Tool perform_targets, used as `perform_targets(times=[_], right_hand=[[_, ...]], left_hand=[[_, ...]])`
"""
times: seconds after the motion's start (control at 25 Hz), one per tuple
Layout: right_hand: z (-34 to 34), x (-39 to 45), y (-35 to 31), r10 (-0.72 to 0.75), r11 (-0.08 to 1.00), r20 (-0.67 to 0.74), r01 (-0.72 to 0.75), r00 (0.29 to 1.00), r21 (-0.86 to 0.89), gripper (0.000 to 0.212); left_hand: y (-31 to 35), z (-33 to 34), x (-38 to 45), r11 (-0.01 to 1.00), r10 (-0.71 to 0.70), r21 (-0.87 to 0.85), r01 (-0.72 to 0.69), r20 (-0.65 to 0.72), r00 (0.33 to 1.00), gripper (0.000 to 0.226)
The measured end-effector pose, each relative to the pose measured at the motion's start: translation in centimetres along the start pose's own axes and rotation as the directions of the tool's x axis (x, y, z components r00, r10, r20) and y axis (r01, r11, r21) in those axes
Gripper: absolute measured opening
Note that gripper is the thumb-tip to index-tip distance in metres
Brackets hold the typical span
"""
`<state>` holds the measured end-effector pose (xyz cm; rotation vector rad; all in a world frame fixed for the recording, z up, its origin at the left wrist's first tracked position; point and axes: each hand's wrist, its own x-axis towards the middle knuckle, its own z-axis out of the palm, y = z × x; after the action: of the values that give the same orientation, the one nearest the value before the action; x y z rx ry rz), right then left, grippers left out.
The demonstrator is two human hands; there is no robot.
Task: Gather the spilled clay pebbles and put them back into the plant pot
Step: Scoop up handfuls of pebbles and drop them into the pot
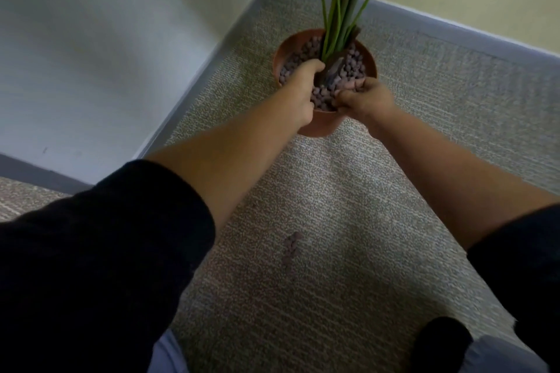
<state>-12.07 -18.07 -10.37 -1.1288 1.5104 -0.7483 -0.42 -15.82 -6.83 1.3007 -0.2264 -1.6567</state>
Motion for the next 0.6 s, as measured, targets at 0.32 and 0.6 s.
perform_targets(times=[0.32, 0.6], right_hand=[[0.9, -6.2, 6.2, -0.172, 0.930, 0.354, 0.270, 0.919, -0.250, 0.015], [3.1, -10.3, 15.4, 0.186, 0.525, 0.731, 0.563, 0.656, -0.638, 0.059]], left_hand=[[-5.9, -5.5, -1.0, 0.876, 0.349, 0.451, -0.168, -0.355, 0.867, 0.020], [-21.4, -13.0, -9.1, 0.499, -0.041, 0.777, 0.384, -0.421, 0.906, 0.061]])
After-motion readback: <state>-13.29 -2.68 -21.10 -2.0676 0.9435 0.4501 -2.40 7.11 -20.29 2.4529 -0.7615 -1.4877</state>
